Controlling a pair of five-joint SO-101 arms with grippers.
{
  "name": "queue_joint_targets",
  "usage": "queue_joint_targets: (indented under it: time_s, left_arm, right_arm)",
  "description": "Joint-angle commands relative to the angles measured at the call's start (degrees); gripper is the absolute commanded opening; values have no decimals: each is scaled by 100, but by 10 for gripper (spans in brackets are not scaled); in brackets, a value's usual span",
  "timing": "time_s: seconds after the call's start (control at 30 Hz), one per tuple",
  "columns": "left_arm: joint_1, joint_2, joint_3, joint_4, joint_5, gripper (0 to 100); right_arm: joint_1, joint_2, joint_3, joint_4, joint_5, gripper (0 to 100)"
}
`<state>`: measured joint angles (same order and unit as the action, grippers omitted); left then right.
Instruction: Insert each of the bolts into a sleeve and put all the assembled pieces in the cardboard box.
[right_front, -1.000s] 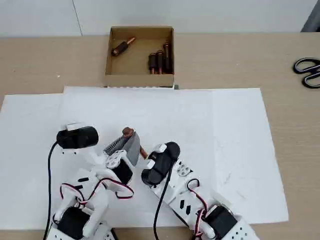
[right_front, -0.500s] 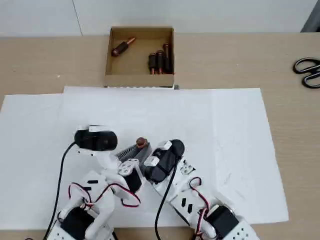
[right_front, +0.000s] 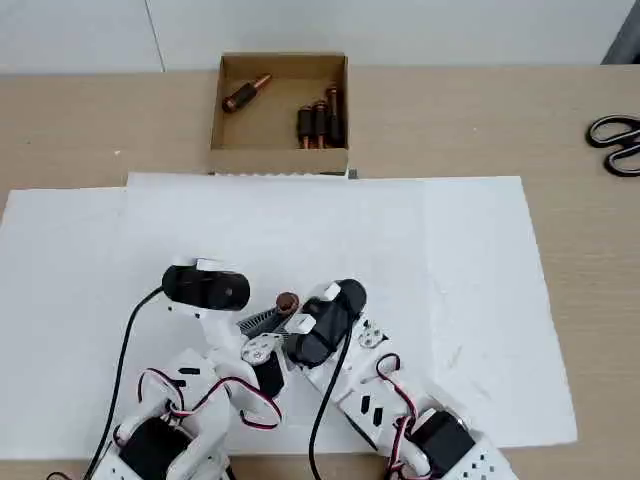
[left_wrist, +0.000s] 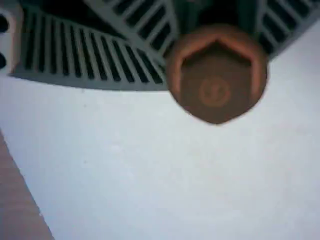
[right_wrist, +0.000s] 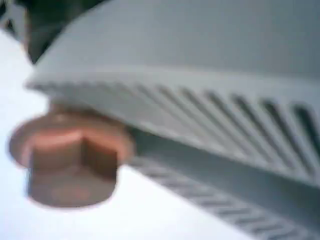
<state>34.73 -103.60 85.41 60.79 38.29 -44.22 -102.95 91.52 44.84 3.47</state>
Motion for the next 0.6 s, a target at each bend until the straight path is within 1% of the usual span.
queue_joint_targets:
  time_s: [0.0,0.07,0.1,0.17,0.27,0.37,0.43,0.57]
  left_arm:
    - [167,9,40,220,-229,186]
    - [149,18,48,220,-457,260]
    - [79,26,40,220,-527,276]
    - [-132,26,22,237,-677,269]
    - [-510,9,22,246,-1090,248]
    - [-941,0,-145,220,-1495,205]
    - [-1204,0,-330,220,-1688,155]
    - [-1829,0,-602,220,-2101,36]
  right_arm:
    - [119,-92,-387,-233,-9,3]
    - [119,-92,-378,-207,-9,3]
    - [119,-92,-378,-207,-9,3]
    - [119,-92,-360,-198,-9,3]
    - [119,-92,-352,-198,-9,3]
    - [119,-92,-352,-198,-9,3]
    - [145,-92,-352,-198,-9,3]
    - [532,-92,-352,-198,-9,3]
